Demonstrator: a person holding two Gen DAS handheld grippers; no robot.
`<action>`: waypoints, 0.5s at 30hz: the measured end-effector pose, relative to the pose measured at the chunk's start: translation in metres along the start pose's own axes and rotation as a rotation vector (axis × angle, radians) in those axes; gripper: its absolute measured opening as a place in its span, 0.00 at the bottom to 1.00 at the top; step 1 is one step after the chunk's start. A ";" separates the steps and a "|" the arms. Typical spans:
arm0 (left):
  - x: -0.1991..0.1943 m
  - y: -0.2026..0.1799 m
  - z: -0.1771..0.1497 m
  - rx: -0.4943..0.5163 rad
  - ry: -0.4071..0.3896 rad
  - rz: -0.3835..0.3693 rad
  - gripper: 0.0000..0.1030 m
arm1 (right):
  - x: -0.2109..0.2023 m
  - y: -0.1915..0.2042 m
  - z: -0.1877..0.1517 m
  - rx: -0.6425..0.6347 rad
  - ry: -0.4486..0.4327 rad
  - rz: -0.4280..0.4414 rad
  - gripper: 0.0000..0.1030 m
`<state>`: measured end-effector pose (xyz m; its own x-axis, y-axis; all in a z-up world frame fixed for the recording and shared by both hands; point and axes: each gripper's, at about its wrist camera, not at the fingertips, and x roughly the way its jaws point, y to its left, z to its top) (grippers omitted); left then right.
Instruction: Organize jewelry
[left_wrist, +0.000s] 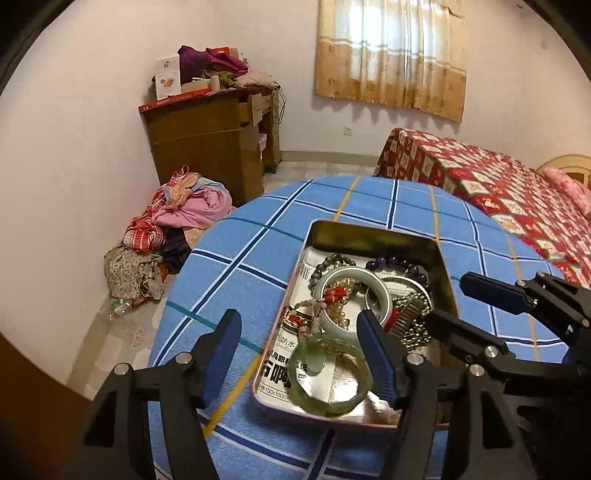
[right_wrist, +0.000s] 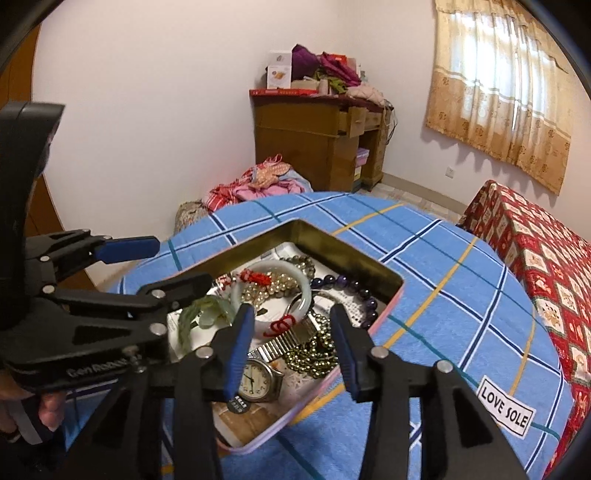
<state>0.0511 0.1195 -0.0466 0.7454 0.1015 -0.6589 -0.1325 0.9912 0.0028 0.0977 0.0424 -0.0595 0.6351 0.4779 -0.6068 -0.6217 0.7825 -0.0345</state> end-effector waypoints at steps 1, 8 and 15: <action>-0.003 0.001 0.001 -0.003 -0.006 0.010 0.64 | -0.003 -0.001 0.000 0.009 -0.004 -0.002 0.51; -0.009 0.003 0.003 -0.005 -0.015 0.027 0.64 | -0.011 -0.002 0.003 0.017 -0.028 -0.009 0.54; -0.017 0.004 0.004 -0.010 -0.029 0.038 0.64 | -0.016 -0.004 0.004 0.020 -0.051 -0.017 0.58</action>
<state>0.0409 0.1222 -0.0326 0.7580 0.1416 -0.6367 -0.1673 0.9857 0.0200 0.0918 0.0332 -0.0470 0.6679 0.4840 -0.5654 -0.6021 0.7980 -0.0282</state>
